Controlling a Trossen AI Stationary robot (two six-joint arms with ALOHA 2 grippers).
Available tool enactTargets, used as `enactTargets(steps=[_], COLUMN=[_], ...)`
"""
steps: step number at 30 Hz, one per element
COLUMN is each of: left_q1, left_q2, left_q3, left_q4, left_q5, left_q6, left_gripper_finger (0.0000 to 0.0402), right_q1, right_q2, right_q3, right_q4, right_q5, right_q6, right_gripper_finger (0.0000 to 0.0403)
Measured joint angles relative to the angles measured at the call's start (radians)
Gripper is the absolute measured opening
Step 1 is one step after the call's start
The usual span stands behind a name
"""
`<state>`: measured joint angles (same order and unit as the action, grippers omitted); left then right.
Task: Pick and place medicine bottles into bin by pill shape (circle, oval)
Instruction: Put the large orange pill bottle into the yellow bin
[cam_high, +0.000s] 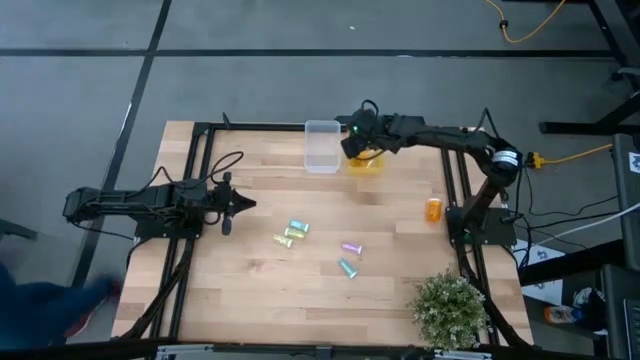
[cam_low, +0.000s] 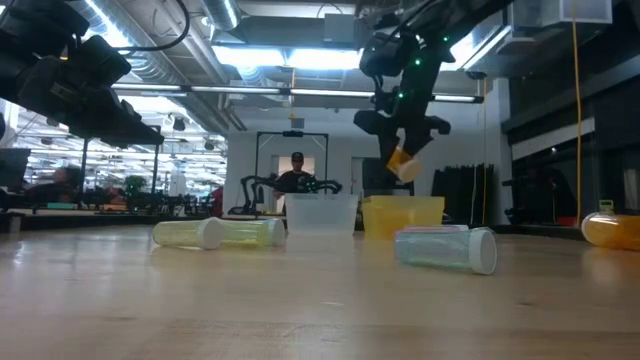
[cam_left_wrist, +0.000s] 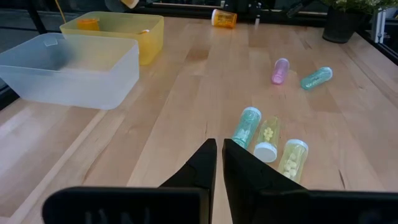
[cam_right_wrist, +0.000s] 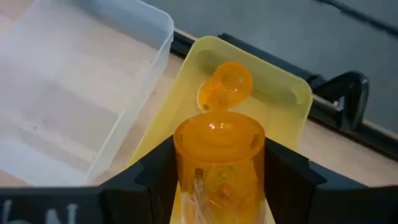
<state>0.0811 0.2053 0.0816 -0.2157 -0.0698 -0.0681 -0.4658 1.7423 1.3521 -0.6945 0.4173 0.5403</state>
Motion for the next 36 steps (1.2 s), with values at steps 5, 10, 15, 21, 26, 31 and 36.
enactTargets(steps=[5, 10, 15, 21, 26, 31, 36], left_q1=[0.0, 0.0, 0.0, 0.0, 0.0, 0.0, 0.0], left_q2=[0.0, 0.0, 0.0, 0.0, 0.0, 0.0, 0.0], left_q3=[0.0, 0.0, 0.0, 0.0, 0.0, 0.0, 0.0], left_q4=[0.0, 0.0, 0.0, 0.0, 0.0, 0.0, 0.0], left_q5=[0.0, 0.0, 0.0, 0.0, 0.0, 0.0, 0.0], left_q6=[0.0, 0.0, 0.0, 0.0, 0.0, 0.0, 0.0], left_gripper_finger=[0.0023, 0.0023, 0.0023, 0.0023, 0.0023, 0.0023, 0.0023], right_q1=[-0.012, -0.012, -0.012, -0.011, -0.011, -0.009, 0.001], right_q2=[0.001, 0.001, 0.001, 0.001, 0.001, 0.001, 0.0], right_q3=[0.0, 0.0, 0.0, 0.0, 0.0, 0.0, 0.0], right_q4=[0.007, 0.006, 0.006, 0.011, 0.012, -0.007, -0.163], right_q5=[0.007, 0.007, 0.007, 0.008, 0.008, -0.032, -0.169], right_q6=[0.0, -0.02, -0.04, -0.131, -0.066, -0.022, -0.048], right_gripper_finger=[0.0195, 0.0195, 0.0197, 0.0246, 0.0286, 0.0293, 0.0293])
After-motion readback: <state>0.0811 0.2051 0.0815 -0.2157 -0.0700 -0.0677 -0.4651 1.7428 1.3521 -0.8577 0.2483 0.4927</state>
